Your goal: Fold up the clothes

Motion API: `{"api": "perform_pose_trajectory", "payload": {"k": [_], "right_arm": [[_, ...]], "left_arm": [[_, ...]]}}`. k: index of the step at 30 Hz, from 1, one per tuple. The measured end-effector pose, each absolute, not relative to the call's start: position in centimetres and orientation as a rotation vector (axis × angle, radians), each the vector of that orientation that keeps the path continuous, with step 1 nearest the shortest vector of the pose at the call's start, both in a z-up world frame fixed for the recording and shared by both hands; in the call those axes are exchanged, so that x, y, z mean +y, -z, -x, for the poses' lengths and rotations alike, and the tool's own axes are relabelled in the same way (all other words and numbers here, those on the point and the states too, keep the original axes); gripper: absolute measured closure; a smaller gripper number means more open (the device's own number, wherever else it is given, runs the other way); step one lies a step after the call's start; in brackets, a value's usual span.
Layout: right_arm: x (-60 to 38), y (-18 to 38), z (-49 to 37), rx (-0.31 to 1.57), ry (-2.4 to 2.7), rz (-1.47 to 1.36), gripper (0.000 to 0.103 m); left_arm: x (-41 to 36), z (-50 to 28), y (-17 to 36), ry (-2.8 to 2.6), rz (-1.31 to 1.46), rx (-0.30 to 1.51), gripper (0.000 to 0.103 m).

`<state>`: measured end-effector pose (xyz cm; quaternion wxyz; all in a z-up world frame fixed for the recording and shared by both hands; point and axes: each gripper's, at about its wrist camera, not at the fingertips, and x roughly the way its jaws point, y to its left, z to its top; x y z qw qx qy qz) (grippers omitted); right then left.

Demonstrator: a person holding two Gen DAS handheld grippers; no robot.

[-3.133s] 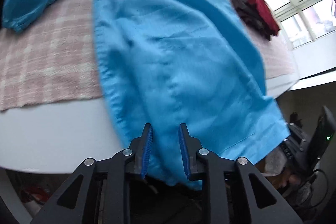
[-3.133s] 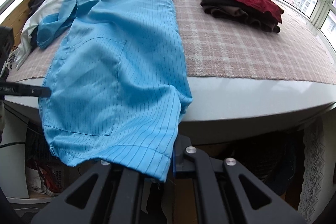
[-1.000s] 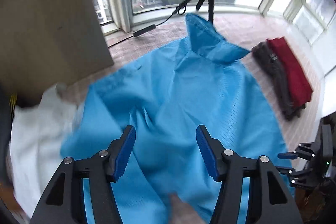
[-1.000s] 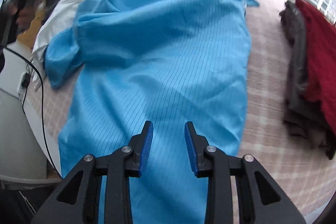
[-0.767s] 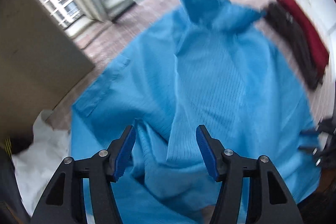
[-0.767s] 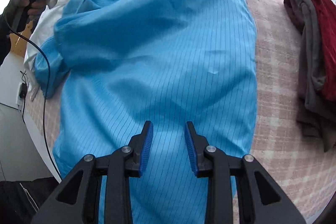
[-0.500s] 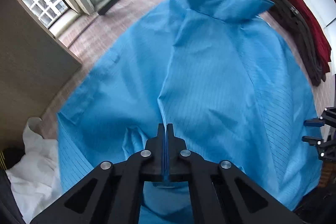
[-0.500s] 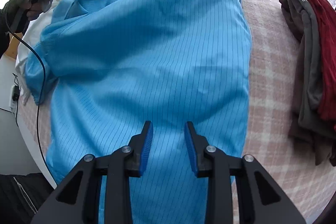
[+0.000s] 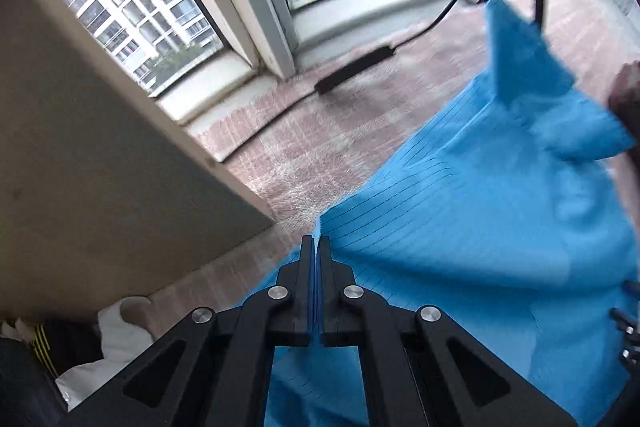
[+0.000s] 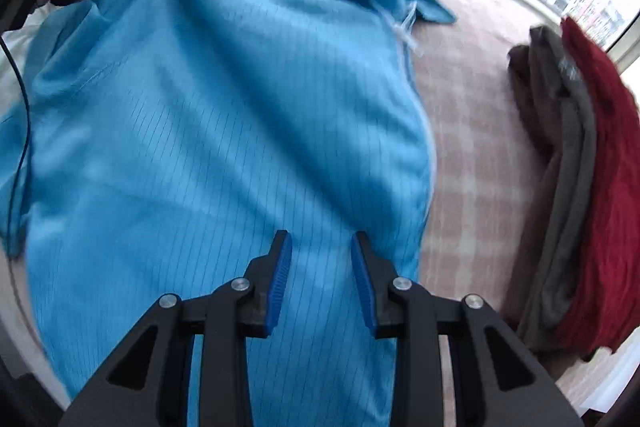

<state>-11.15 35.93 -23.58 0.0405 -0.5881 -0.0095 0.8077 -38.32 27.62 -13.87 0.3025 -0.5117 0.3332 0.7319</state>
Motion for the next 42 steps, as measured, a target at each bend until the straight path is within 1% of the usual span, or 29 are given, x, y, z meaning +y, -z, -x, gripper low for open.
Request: {"api": "perform_pose_trajectory", "payload": {"k": [1, 4, 8, 9, 10, 12, 13, 16, 20, 23, 26, 28, 32, 34, 35, 36, 37, 38, 40, 42], "right_arm": [[36.0, 23.6, 11.4, -0.033, -2.465, 1.803, 0.072], [36.4, 23.6, 11.6, -0.020, -2.453, 1.820, 0.072], [36.6, 23.6, 11.6, -0.023, -2.454, 1.840, 0.072], [36.6, 23.7, 11.7, -0.020, -2.451, 1.844, 0.072], [36.6, 23.8, 11.8, -0.016, -2.450, 1.843, 0.072], [36.6, 23.8, 12.1, -0.011, -2.446, 1.844, 0.072], [36.6, 23.8, 12.2, -0.006, -2.445, 1.841, 0.072], [36.5, 23.9, 12.2, 0.009, -2.446, 1.837, 0.072], [36.5, 23.3, 12.0, 0.044, -2.482, 1.822, 0.072], [36.9, 22.2, 11.4, 0.114, -2.534, 1.793, 0.072], [37.3, 20.7, 10.9, 0.182, -2.593, 1.769, 0.072], [37.5, 20.3, 9.6, 0.179, -2.623, 1.755, 0.072], [38.4, 19.5, 7.2, 0.133, -2.635, 1.740, 0.072], [38.7, 19.3, 6.7, 0.119, -2.640, 1.732, 0.072], [39.0, 19.5, 6.6, 0.121, -2.640, 1.738, 0.072], [39.3, 19.7, 6.5, 0.124, -2.641, 1.745, 0.072], [39.6, 19.9, 6.4, 0.127, -2.642, 1.752, 0.072], [39.7, 20.2, 6.4, 0.124, -2.642, 1.760, 0.072], [39.6, 21.1, 6.7, 0.104, -2.640, 1.778, 0.072], [39.4, 21.9, 7.3, 0.083, -2.640, 1.786, 0.072]], "left_arm": [[27.7, 38.3, 14.3, -1.934, 1.364, 0.899, 0.101], [25.9, 38.4, 12.9, -1.946, 1.359, 0.836, 0.097], [20.9, 36.9, 9.4, -1.964, 1.349, 0.778, 0.097], [19.5, 36.1, 8.5, -1.964, 1.345, 0.766, 0.092], [18.0, 35.4, 7.6, -1.963, 1.342, 0.753, 0.081], [15.1, 33.9, 5.8, -1.961, 1.336, 0.729, 0.065], [13.7, 33.0, 5.1, -1.958, 1.335, 0.719, 0.067], [10.7, 28.3, 5.5, -1.919, 1.353, 0.719, 0.068], [8.3, 21.7, 6.6, -1.839, 1.410, 0.564, 0.069], [7.6, 17.6, 7.9, -1.778, 1.468, 0.421, 0.069], [9.1, 14.4, 9.1, -1.757, 1.469, 0.372, 0.068], [10.5, 13.9, 10.0, -1.766, 1.484, 0.318, 0.067], [13.9, 14.4, 11.9, -1.828, 1.519, 0.304, 0.066], [15.0, 15.2, 12.4, -1.858, 1.531, 0.297, 0.063], [15.4, 15.7, 12.7, -1.871, 1.539, 0.266, 0.063], [15.8, 16.2, 13.1, -1.885, 1.547, 0.235, 0.066], [16.2, 16.6, 13.4, -1.901, 1.553, 0.216, 0.089], [16.4, 16.8, 13.7, -1.931, 1.550, 0.252, 0.101], [16.6, 17.3, 14.1, -1.990, 1.543, 0.314, 0.101], [15.7, 17.8, 13.7, -2.034, 1.538, 0.272, 0.101]]}}
